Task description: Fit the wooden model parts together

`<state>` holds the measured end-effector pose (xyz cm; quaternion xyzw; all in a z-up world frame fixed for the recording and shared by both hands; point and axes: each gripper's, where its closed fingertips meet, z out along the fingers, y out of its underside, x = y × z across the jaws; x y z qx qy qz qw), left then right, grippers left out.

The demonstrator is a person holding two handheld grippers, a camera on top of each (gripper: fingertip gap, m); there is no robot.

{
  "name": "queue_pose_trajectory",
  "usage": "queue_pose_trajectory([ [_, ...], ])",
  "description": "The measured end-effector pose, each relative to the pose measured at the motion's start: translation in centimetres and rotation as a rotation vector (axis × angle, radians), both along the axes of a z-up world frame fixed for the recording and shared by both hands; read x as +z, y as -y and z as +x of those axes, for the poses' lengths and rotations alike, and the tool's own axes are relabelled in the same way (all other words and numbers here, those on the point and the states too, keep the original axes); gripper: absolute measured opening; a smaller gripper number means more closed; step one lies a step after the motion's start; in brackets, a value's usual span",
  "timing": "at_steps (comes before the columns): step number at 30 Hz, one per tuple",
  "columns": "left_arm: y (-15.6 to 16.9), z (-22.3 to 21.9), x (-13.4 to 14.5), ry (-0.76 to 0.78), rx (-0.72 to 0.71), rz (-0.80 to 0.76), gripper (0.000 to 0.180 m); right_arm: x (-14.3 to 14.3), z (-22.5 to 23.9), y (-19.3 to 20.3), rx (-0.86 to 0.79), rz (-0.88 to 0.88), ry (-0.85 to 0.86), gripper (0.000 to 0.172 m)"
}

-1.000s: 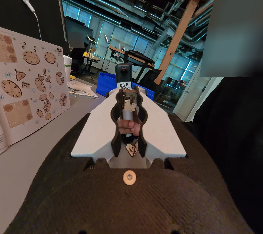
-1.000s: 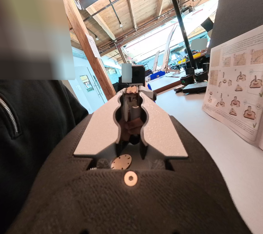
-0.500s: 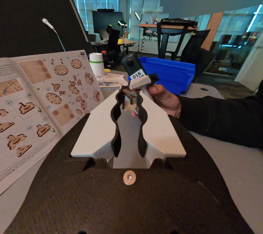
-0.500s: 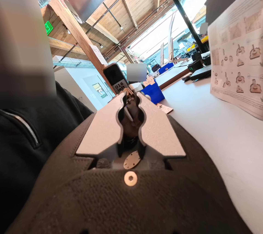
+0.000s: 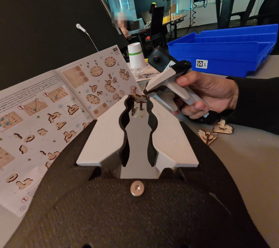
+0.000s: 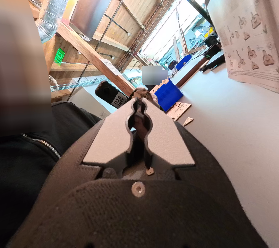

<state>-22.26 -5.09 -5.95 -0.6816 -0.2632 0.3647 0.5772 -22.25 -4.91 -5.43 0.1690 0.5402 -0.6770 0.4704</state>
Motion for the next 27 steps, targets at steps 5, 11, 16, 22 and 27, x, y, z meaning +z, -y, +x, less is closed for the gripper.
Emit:
queue_pose_trajectory([
  [5,0.2,-0.2,-0.2,-0.026,0.029,-0.040,0.018,-0.3,0.2,0.3,0.007,0.016,0.005,0.000],
  [11,0.2,-0.2,-0.1,-0.055,0.052,-0.073,0.018,-0.2,0.1,0.3,-0.003,0.028,0.002,0.000],
  [16,0.2,-0.2,0.0,-0.065,0.055,-0.071,0.019,-0.8,-0.6,0.5,-0.055,0.073,-0.009,0.014],
  [22,0.1,-0.2,0.2,-0.077,0.051,-0.067,0.018,-0.3,0.5,1.0,-0.004,0.050,-0.001,0.006],
  [27,0.0,-0.3,-0.2,-0.071,0.026,-0.043,0.019,-0.6,0.0,1.1,-0.061,0.078,-0.057,0.001],
])
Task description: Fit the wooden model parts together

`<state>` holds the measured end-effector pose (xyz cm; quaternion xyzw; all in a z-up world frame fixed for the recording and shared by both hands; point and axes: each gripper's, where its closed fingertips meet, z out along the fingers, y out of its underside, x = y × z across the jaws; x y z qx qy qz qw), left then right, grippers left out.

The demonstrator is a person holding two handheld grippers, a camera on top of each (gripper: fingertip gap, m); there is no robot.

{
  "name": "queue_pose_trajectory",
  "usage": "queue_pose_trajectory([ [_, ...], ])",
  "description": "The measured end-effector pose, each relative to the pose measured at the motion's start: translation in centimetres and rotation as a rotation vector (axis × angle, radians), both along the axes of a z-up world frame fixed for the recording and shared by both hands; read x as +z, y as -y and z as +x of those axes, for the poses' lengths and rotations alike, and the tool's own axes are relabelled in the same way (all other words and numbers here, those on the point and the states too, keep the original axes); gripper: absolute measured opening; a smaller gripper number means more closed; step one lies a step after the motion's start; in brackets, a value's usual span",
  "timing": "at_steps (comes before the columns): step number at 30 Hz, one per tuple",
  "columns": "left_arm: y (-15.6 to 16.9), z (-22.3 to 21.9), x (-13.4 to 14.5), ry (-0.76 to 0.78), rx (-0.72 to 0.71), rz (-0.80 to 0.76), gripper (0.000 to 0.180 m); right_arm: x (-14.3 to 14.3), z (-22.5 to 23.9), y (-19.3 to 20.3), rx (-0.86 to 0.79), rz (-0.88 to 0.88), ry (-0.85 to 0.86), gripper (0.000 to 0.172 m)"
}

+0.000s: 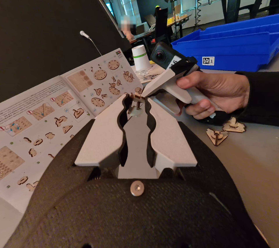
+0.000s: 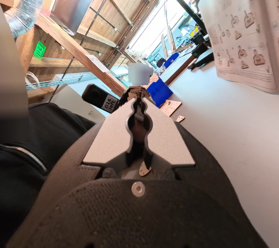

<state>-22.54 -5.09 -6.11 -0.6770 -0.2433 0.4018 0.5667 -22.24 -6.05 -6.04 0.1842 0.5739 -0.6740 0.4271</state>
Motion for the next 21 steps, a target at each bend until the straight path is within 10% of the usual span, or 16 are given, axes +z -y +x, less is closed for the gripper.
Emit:
queue_pose_trajectory([
  [8,0.4,-0.3,0.0,0.150,-0.126,0.264,0.045,0.0,-2.0,-0.9,-0.187,0.095,-0.174,0.000],
  [21,0.7,-1.5,-3.3,0.375,-0.101,0.252,0.010,-5.2,-2.0,0.1,-0.279,0.573,-0.681,0.001],
])
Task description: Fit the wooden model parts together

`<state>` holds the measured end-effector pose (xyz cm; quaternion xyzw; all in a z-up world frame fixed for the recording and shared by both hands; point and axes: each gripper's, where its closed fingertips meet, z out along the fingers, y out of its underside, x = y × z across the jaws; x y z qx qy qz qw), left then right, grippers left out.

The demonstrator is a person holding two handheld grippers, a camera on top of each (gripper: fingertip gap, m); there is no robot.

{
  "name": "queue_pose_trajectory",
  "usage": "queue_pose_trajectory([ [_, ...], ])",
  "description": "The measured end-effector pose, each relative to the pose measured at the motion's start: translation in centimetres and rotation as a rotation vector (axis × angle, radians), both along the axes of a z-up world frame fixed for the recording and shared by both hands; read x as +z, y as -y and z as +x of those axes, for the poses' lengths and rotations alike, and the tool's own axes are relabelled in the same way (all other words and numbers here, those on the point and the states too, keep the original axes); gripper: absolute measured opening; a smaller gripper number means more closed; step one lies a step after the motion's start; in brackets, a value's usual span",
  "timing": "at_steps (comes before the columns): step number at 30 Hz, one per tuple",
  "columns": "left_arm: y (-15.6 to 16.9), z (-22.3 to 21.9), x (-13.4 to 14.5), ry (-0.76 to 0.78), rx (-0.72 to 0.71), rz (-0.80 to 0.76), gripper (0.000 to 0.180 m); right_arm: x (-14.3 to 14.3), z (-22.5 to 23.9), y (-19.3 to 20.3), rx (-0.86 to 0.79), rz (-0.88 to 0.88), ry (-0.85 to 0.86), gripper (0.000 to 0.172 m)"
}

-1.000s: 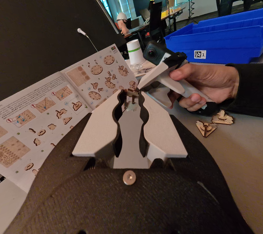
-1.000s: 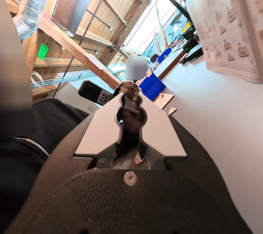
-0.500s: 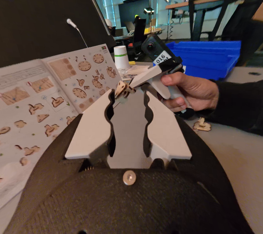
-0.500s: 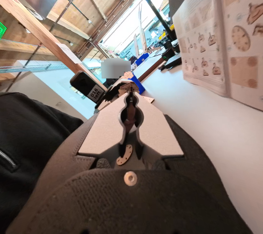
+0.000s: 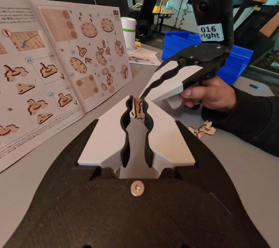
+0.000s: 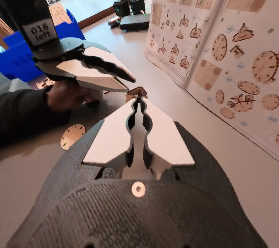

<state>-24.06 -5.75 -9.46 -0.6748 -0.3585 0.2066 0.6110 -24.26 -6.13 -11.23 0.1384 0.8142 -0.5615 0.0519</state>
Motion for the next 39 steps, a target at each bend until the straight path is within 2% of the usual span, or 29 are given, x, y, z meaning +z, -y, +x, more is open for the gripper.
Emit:
queue_pose_trajectory([
  [8,0.5,-0.6,-1.4,0.081,0.055,-0.058,0.008,-0.7,-0.4,0.0,-0.046,0.061,-0.023,0.001],
  [21,0.2,-0.6,-3.0,0.197,0.028,-0.070,0.001,-1.4,-0.4,-0.1,-0.060,0.137,-0.052,0.001],
  [30,-0.1,-0.1,-3.2,0.256,-0.035,-0.006,0.001,-1.6,0.0,-0.3,-0.027,0.118,0.074,0.001],
  [39,-0.5,0.0,-3.4,0.228,-0.024,-0.079,0.001,-1.9,0.2,-0.5,-0.018,0.110,0.193,0.001],
])
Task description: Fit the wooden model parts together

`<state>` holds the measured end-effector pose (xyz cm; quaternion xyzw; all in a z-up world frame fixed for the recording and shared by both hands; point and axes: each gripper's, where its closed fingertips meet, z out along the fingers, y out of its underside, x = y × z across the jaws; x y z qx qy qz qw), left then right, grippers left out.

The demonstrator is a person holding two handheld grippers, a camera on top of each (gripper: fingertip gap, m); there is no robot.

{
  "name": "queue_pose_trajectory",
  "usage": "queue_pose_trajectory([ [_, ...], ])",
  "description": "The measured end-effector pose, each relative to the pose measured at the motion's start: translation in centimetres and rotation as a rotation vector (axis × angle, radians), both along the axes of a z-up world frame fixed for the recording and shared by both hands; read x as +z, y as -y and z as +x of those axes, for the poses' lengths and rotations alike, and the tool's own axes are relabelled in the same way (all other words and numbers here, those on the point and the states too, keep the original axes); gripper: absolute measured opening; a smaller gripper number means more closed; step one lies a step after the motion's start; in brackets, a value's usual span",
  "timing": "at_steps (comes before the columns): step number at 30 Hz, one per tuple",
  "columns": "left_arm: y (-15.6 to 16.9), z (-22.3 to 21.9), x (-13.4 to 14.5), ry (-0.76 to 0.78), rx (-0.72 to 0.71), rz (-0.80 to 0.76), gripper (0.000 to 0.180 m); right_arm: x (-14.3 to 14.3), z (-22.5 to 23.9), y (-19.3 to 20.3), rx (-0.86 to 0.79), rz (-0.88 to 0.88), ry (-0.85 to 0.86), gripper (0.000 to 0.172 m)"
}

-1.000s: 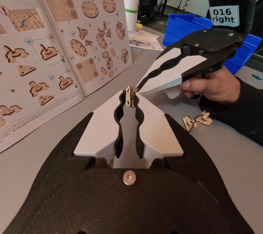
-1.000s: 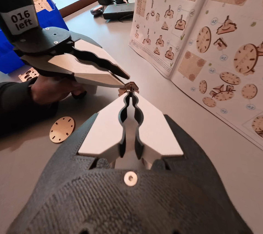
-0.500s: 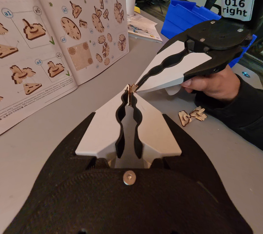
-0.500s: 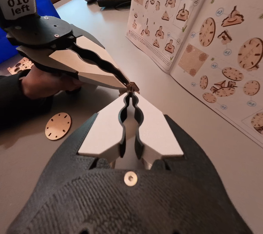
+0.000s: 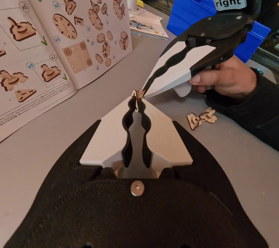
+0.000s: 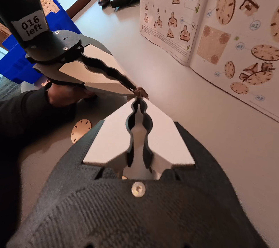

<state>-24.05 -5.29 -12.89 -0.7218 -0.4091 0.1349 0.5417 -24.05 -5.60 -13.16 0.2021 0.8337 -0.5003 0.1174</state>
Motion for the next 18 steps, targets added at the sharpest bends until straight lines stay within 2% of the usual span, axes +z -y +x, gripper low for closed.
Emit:
queue_pose_trajectory([
  [5,-0.5,0.3,0.0,-0.029,-0.022,-0.043,0.000,-0.7,0.4,-0.1,0.024,0.030,0.038,0.000],
  [6,-2.6,1.7,1.2,-0.043,-0.155,0.063,0.000,-1.0,0.4,0.1,0.021,0.040,0.039,0.001],
  [7,-3.8,2.2,2.3,-0.049,-0.176,0.170,0.000,-1.7,0.3,0.4,0.008,0.062,0.028,0.000],
  [9,-3.2,1.6,1.0,-0.091,-0.099,-0.048,0.000,-2.2,0.1,0.4,-0.003,0.057,0.047,0.001],
  [10,-3.1,1.6,1.8,-0.144,-0.086,-0.078,0.000,-1.3,0.1,0.5,-0.004,0.016,0.075,0.001],
  [12,-3.2,1.8,3.4,-0.197,-0.088,-0.017,0.000,-0.1,0.1,0.4,-0.010,-0.009,0.035,0.001],
  [14,-2.5,1.5,3.8,-0.205,-0.071,0.032,0.000,-0.3,0.0,0.4,-0.011,0.012,0.009,0.001],
  [18,2.5,-0.1,4.0,-0.186,0.087,0.093,0.000,-0.4,-0.7,-0.1,-0.025,-0.025,0.023,0.001],
])
